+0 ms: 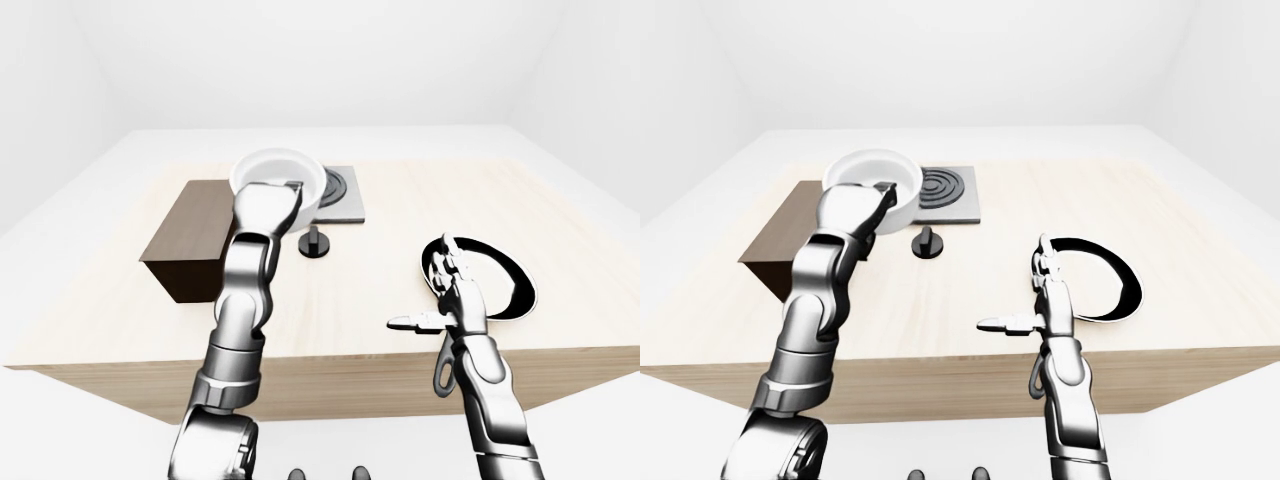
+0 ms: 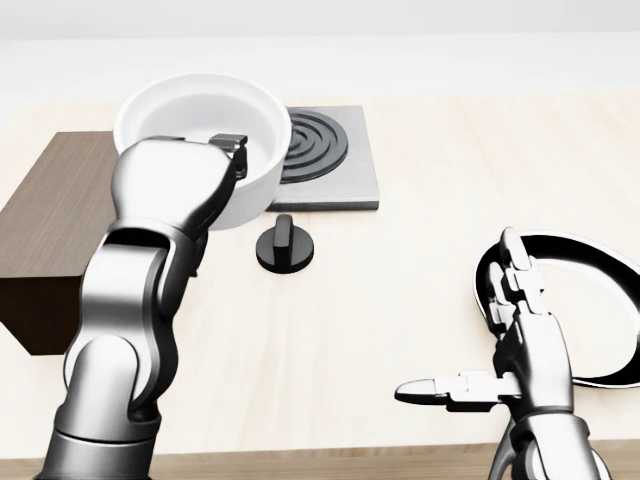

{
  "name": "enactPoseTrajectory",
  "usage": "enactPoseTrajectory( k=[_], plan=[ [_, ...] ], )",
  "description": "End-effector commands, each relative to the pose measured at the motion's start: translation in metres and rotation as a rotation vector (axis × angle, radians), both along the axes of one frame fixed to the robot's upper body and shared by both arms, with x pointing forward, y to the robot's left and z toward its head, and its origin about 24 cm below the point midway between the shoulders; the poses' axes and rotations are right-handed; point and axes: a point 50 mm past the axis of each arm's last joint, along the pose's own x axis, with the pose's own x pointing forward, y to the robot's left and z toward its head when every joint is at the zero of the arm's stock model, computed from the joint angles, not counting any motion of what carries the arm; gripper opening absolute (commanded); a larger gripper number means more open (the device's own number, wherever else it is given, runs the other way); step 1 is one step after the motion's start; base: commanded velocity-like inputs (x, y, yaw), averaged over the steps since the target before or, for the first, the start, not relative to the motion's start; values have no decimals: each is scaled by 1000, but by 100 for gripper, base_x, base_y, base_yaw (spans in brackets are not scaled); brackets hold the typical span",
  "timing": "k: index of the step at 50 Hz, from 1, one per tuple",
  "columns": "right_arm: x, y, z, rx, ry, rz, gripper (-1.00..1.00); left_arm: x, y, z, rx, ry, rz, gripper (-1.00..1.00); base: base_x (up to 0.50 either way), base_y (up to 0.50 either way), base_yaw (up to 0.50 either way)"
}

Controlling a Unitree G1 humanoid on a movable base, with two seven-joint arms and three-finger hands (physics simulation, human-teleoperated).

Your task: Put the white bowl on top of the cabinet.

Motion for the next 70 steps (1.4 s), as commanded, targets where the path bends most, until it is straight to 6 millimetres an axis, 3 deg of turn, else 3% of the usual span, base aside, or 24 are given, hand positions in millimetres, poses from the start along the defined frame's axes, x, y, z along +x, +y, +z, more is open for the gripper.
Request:
enactPoseTrajectory(
  k=[1,13,27,47,70],
  plan=[
    [1,1,-2,-4,1,1,100,-1,22,31,18,-120,55,-100,0,0,0],
    [-1,2,-2,-6,0,2,100,-6,49,46,-2,-188,106,-100,0,0,0],
    [-1,3,-2,-10,0,3,100,19,94,42,-119,-222,134,-100,0,0,0],
    [-1,3,-2,-9,1,1,100,26,123,48,-140,-289,183,-100,0,0,0],
    [-2,3,-1,-8,-2,1,100,24,155,38,-117,-284,276,-100,0,0,0]
  ],
)
